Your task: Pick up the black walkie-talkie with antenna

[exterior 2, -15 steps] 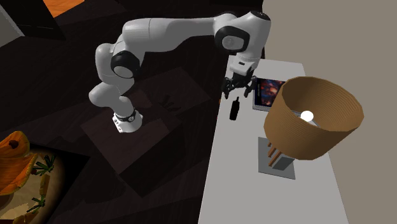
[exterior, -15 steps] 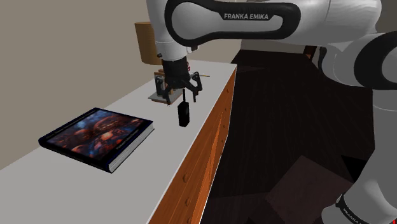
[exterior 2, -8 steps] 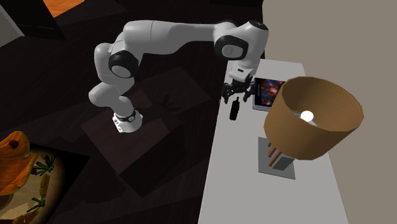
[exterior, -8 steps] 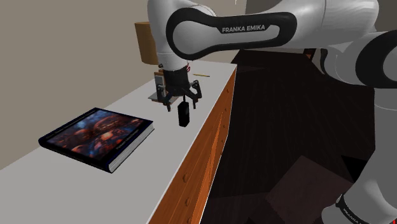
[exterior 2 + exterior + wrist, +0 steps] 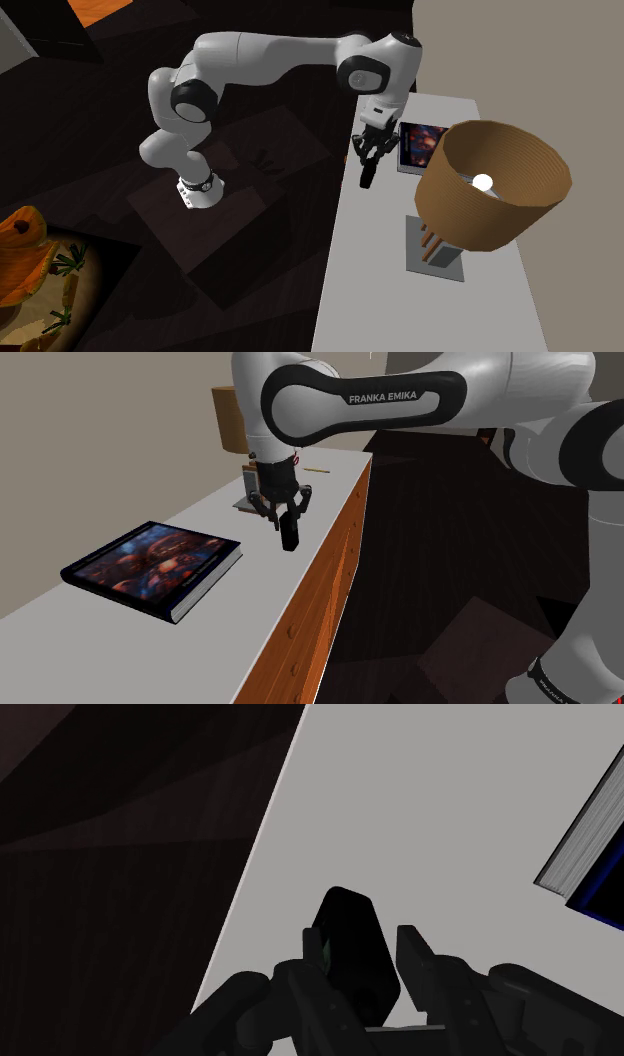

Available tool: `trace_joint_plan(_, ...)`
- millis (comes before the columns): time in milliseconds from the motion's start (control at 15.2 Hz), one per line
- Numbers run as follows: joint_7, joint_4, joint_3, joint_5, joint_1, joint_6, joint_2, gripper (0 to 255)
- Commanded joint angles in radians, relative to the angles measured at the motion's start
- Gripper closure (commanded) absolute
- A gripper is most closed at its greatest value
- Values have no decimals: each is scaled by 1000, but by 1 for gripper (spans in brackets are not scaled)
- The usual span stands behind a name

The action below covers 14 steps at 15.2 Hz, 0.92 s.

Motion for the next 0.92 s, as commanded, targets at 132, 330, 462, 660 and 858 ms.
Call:
trace_joint_plan(132, -1, 16, 0, -2, 3, -15, 3, 255)
trace_joint_plan(330, -5, 76, -1, -7, 17, -62, 15, 255)
trace_joint_plan(462, -8, 120, -2, -13, 27, -96, 26, 255)
trace_joint_plan(660, -13, 194, -4, -23, 47, -149, 46, 255)
trace_joint_plan(858, -19, 280, -8, -38, 72, -207, 73, 255)
